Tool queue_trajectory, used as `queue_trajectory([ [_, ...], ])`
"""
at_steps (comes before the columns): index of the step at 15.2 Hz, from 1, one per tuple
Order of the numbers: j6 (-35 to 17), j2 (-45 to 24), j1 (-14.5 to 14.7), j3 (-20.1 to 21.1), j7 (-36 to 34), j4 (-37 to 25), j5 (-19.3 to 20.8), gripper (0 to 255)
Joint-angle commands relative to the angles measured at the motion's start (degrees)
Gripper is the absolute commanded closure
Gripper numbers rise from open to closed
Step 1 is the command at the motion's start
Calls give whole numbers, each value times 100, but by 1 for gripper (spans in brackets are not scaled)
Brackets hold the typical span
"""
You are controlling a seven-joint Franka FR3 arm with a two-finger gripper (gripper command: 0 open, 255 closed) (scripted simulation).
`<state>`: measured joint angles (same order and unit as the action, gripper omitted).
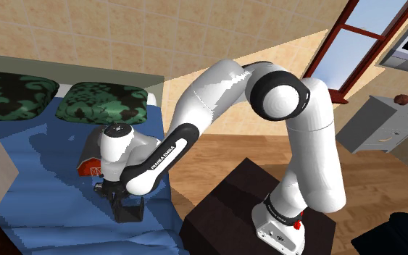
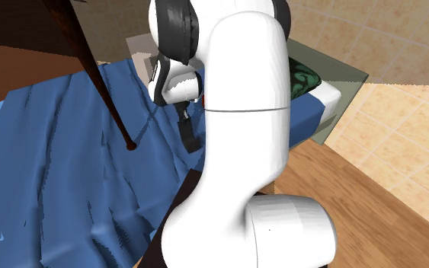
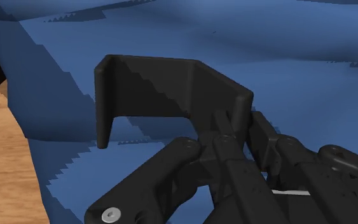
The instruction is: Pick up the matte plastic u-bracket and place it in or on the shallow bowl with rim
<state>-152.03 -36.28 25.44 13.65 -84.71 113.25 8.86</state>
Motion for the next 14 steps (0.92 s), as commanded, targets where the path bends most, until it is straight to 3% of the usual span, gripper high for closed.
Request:
queue_trajectory([
  [1,1,-1,0,0,0,1,0,255],
  [7,0,-1,0,0,0,1,0,255],
  [14,356,453,-103,132,64,98,-126,255],
])
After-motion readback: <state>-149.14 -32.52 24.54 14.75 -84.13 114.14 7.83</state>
